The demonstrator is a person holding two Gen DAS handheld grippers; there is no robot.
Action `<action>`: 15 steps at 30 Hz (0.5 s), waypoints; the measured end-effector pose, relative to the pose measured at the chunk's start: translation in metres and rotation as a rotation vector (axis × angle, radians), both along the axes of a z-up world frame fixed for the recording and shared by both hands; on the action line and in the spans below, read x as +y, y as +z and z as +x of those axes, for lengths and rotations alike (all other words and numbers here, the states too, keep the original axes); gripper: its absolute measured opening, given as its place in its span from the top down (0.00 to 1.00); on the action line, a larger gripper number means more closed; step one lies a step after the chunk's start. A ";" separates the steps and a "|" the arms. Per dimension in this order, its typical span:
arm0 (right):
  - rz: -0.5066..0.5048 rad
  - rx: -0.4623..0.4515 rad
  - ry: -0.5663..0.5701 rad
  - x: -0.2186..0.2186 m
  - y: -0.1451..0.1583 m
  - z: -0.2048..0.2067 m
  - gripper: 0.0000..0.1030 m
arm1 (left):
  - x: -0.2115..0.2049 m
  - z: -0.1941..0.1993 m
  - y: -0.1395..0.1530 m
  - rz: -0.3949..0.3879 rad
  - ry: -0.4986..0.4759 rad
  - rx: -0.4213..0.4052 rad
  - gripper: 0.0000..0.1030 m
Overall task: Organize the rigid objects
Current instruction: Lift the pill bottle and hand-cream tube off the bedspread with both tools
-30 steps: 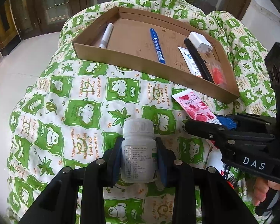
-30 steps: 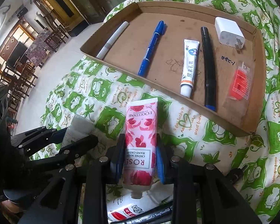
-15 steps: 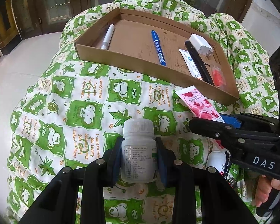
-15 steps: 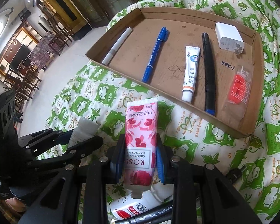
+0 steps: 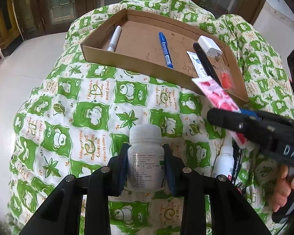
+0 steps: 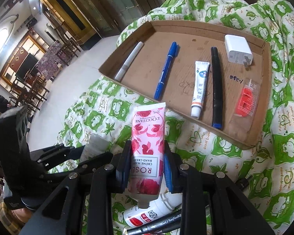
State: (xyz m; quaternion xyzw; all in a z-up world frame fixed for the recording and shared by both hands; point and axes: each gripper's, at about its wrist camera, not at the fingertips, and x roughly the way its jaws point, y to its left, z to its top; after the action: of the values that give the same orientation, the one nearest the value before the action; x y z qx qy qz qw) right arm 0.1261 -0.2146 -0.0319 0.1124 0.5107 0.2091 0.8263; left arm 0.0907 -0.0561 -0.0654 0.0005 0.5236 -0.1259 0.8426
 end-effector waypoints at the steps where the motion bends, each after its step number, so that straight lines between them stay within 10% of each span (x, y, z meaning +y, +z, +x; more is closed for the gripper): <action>1: 0.004 -0.002 -0.004 -0.002 0.001 0.000 0.73 | 0.000 -0.001 0.001 0.005 -0.001 -0.002 0.66; 15: 0.028 -0.023 -0.019 -0.008 0.008 -0.001 0.73 | 0.000 -0.005 0.002 0.024 0.011 0.010 0.66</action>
State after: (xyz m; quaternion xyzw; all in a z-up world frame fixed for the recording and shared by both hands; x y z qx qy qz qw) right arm 0.1250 -0.2222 -0.0239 0.1264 0.4970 0.2099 0.8325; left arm 0.0856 -0.0566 -0.0634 0.0071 0.5295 -0.1153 0.8404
